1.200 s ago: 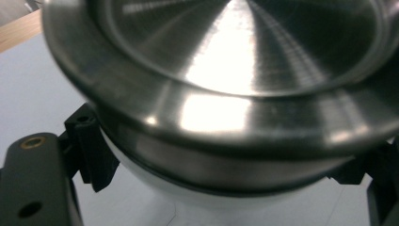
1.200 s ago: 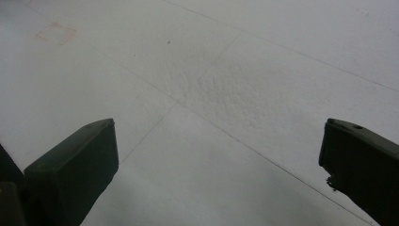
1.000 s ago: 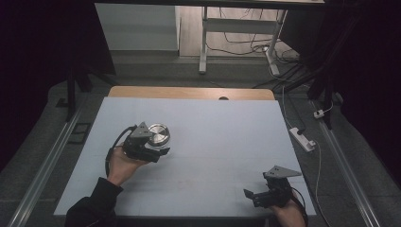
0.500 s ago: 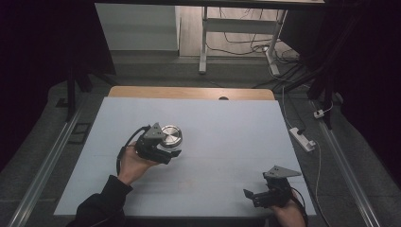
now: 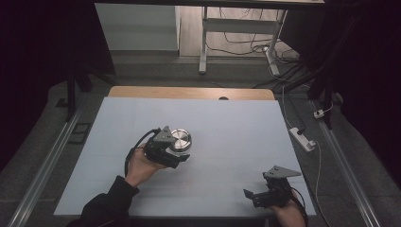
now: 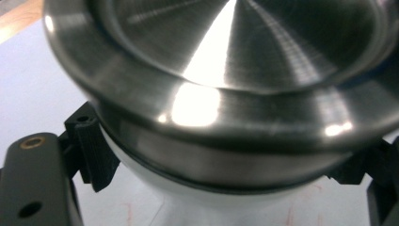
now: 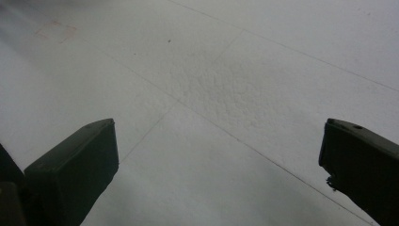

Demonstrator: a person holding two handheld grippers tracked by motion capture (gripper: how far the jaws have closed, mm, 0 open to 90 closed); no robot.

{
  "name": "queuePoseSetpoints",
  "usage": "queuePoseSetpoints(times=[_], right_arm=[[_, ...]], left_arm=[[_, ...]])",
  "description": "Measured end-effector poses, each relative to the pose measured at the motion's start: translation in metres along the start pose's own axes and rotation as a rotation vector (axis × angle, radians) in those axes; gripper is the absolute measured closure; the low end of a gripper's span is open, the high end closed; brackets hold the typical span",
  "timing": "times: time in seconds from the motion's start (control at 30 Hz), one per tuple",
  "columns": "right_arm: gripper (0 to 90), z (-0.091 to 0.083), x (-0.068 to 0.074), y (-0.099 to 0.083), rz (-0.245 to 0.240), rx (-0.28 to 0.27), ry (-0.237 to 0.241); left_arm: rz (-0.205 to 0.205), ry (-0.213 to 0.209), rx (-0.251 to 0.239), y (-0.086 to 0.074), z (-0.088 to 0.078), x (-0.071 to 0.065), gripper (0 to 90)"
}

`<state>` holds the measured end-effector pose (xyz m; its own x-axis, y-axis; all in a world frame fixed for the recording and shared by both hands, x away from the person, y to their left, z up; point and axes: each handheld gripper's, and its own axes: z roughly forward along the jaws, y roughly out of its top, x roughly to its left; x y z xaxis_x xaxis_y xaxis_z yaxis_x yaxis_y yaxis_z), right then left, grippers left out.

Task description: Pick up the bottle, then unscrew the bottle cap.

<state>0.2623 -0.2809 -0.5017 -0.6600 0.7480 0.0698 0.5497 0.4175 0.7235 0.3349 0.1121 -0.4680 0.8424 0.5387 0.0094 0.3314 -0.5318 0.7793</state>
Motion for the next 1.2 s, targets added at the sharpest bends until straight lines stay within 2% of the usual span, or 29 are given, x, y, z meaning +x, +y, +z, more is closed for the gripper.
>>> queuePoseSetpoints(times=[0.23, 0.53, 1.03, 1.2], right_arm=[[0.0, 0.0, 0.0, 0.0, -0.004, 0.002, 0.002], [0.0, 0.0, 0.001, 0.0, -0.009, 0.003, 0.001], [0.0, -0.001, 0.002, 0.0, -0.018, 0.0, -0.014], [0.0, -0.002, 0.002, 0.0, -0.015, -0.016, -0.015]], left_arm=[[0.026, -0.026, 0.004, 0.003, 0.006, -0.01, 15.4], [0.031, -0.065, -0.006, 0.006, 0.011, -0.019, 15.4], [0.02, -0.07, -0.007, 0.004, 0.014, -0.02, 15.4], [0.03, -0.067, -0.002, 0.004, 0.014, -0.02, 15.4]])
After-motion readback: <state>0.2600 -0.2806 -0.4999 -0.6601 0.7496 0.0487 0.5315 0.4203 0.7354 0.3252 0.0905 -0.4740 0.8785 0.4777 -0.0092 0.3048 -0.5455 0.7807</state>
